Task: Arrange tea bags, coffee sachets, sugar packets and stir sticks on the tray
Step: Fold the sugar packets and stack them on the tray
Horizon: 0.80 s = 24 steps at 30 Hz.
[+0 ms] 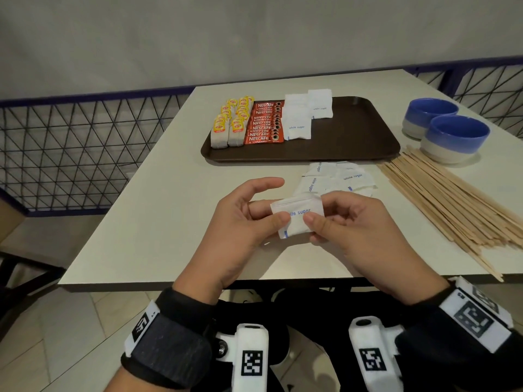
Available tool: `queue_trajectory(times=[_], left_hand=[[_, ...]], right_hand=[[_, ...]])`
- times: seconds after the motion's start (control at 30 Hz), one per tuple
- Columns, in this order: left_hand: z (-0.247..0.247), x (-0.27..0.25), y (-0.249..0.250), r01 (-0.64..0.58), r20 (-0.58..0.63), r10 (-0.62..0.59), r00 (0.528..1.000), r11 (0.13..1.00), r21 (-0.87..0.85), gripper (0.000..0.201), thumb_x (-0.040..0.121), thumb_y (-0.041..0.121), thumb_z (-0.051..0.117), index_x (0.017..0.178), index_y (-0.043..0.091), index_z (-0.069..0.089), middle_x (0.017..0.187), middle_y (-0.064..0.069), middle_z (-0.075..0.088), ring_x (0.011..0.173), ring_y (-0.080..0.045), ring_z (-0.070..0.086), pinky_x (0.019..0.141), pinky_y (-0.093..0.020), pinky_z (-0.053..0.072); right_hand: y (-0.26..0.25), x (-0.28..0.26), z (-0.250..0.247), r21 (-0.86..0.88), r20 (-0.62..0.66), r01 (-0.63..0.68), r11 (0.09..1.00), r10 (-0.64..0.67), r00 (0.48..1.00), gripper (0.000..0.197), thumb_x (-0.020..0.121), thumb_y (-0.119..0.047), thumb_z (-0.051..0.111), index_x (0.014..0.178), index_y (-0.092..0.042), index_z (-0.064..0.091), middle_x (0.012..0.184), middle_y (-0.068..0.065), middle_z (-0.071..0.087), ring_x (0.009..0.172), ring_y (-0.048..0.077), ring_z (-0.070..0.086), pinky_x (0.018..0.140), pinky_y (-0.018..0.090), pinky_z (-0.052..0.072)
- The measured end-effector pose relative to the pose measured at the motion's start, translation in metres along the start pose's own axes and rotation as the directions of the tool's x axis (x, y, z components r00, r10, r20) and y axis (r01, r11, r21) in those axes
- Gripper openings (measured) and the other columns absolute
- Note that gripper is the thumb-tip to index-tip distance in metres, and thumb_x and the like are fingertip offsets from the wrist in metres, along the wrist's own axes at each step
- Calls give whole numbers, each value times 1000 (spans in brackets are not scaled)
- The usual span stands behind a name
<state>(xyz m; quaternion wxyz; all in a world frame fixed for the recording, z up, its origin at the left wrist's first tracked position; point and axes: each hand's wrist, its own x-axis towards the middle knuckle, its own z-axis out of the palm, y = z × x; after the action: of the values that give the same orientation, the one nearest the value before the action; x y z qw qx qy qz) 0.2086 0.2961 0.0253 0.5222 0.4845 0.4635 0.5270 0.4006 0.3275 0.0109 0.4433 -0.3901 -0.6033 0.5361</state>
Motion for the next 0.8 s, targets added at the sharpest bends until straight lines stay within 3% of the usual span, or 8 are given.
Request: queue_trajectory(times=[0.13,0.23,0.3,0.4,0.53,0.63,0.8], left_hand=[[3,2,-2,-11,-13,11,1000,999,33,46,87,2,73,128,17,60,98,-15,78,89,-31,74,81,-39,60],[5,2,-4,-25,18,24,1000,995,96,39,88,1,74,123,15,63,96,-14,79,94,-41,72,83,-43,59],[5,1,-4,-28,35,25,999,995,92,34,88,-2,72,119,10,66,96,-16,78,97,-46,70,88,-47,58],[5,0,-5,-32,55,27,998,995,92,27,88,-5,70,114,6,68,98,-16,78,97,-38,74,88,-41,61],[6,-2,-4,-28,82,21,996,996,88,23,88,-6,70,110,2,71,98,-16,78,95,-30,76,80,-31,61],[6,-2,-3,-26,90,18,996,995,93,23,88,-4,70,111,2,71,98,-16,78,93,-35,75,82,-35,62],[5,-3,-3,-29,65,21,998,993,115,22,89,-3,70,109,4,72,95,-15,78,84,-30,75,80,-37,62]], right_hand=[[4,1,-5,56,-17,10,998,-9,1000,9,92,-8,72,90,-15,77,79,8,75,68,22,69,71,40,55],[7,2,-7,80,-36,17,997,-15,999,6,91,-8,73,90,-13,76,77,10,75,66,24,69,72,42,53],[7,1,-6,86,-45,32,996,-28,999,9,91,-16,72,90,-8,76,79,14,75,64,26,68,71,43,53],[5,1,-4,103,-72,33,994,-26,997,25,95,-31,65,90,-10,78,91,16,77,63,29,66,68,43,52],[2,0,-4,99,-105,36,994,-26,994,31,103,-26,57,89,-12,81,78,22,73,57,36,60,60,42,49],[2,0,-3,123,-115,26,992,-12,993,33,104,-23,57,84,-10,80,75,19,72,55,35,56,56,39,46],[2,-1,-3,125,-113,17,992,-2,994,32,104,-23,56,86,-13,81,84,12,77,55,34,54,55,37,44]])
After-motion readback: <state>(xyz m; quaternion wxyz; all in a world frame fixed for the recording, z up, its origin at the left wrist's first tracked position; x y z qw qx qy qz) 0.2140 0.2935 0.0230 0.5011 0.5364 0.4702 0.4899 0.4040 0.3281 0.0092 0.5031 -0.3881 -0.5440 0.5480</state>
